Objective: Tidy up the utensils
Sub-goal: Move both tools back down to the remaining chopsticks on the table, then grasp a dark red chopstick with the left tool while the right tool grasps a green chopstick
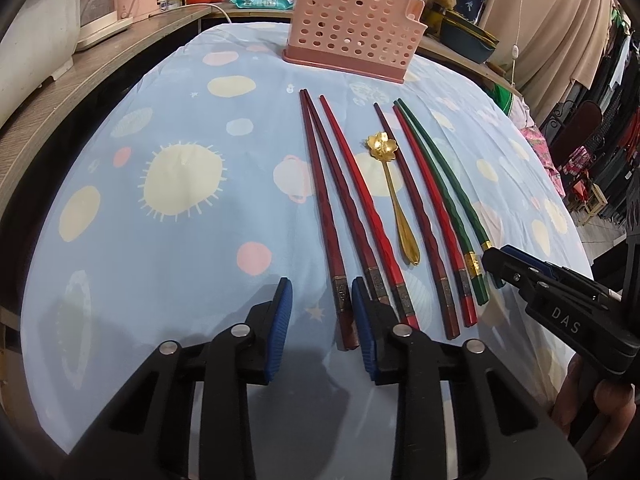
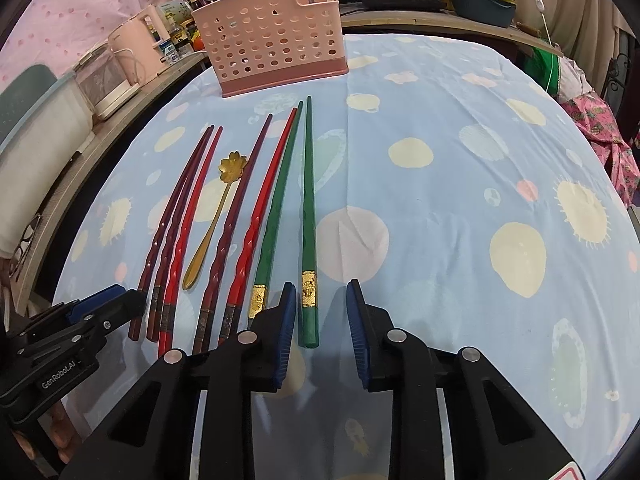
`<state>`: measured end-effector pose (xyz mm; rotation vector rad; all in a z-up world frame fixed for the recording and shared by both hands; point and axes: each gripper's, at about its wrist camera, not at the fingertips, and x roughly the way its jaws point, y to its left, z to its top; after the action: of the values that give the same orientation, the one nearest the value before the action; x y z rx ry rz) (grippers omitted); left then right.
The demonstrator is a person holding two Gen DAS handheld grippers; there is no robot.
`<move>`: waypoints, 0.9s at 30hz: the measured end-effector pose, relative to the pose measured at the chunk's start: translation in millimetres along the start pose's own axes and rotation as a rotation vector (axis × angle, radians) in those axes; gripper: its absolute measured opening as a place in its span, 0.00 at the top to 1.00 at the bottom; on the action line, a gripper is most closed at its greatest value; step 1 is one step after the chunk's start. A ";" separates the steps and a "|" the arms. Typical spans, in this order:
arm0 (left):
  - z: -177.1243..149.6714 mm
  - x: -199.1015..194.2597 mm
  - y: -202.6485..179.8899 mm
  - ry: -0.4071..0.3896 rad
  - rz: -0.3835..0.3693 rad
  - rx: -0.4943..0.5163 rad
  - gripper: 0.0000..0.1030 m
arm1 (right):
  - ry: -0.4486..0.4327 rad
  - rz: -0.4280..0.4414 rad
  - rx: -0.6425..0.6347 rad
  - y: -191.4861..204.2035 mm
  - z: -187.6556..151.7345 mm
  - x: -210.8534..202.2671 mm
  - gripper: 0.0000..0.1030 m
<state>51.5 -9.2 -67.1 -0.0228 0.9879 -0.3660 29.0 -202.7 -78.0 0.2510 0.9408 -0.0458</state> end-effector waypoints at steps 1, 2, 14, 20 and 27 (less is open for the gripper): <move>-0.1 0.2 -0.3 0.001 -0.003 0.001 0.78 | 0.000 -0.002 -0.002 0.2 0.3 -0.1 0.78; -0.2 0.3 -0.6 0.003 -0.009 0.002 0.81 | 0.000 -0.003 -0.003 0.0 0.3 -0.1 0.79; -2.7 -0.3 1.9 0.017 -0.045 -0.016 0.91 | -0.003 -0.010 -0.015 -0.7 -1.6 -1.1 0.91; -2.6 -3.2 5.9 0.015 -0.038 -0.033 0.91 | -0.003 -0.004 -0.012 -1.9 -1.6 -3.1 0.92; 5.8 -16.9 11.3 -0.039 -0.023 -0.046 0.92 | -0.036 0.018 -0.003 -2.2 5.8 -17.9 0.93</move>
<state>51.2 5.8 -52.3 -0.0825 0.9579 -0.3629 22.7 -207.5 -60.8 0.2554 0.9022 -0.0321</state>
